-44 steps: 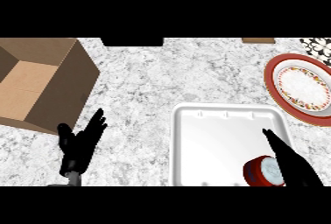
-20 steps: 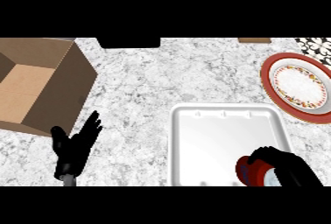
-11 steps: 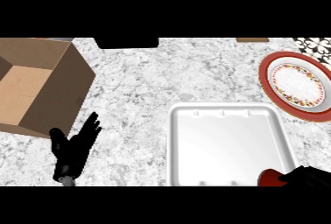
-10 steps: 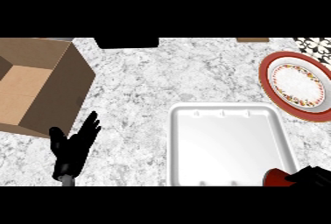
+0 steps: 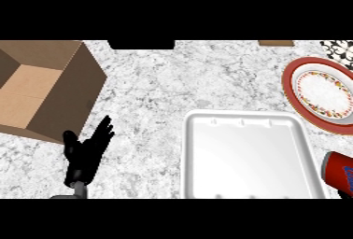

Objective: Pick the can from the tray and place it in the plate

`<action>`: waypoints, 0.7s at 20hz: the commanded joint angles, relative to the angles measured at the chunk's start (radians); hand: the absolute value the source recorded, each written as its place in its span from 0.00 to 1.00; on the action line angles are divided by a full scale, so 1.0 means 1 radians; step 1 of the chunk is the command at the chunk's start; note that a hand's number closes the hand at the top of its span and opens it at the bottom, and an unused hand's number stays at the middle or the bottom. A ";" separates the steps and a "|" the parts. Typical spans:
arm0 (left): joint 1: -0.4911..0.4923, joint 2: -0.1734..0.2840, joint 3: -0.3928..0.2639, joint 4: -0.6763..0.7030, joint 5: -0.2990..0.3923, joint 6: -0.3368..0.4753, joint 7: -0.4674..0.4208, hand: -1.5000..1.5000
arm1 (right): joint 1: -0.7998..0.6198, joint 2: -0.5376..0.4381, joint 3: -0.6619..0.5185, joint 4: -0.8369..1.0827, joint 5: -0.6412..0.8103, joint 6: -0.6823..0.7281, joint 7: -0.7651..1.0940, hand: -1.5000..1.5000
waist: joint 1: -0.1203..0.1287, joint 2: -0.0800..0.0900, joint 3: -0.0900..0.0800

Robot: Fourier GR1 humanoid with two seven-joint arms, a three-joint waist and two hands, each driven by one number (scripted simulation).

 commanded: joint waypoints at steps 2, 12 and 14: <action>-0.027 -0.005 -0.009 -0.026 -0.007 0.009 0.040 0.50 | -0.260 -0.038 -0.087 0.320 -0.046 0.011 -0.034 1.00 | 0.016 0.002 0.000; -0.017 0.002 -0.009 0.004 0.008 -0.040 0.001 0.50 | -0.729 -0.115 -0.133 0.983 0.089 -0.127 -0.222 1.00 | 0.054 0.013 0.003; -0.051 -0.035 -0.031 0.050 -0.023 -0.011 -0.032 0.50 | -0.801 -0.169 -0.142 1.096 0.102 -0.102 -0.254 1.00 | 0.041 0.014 0.002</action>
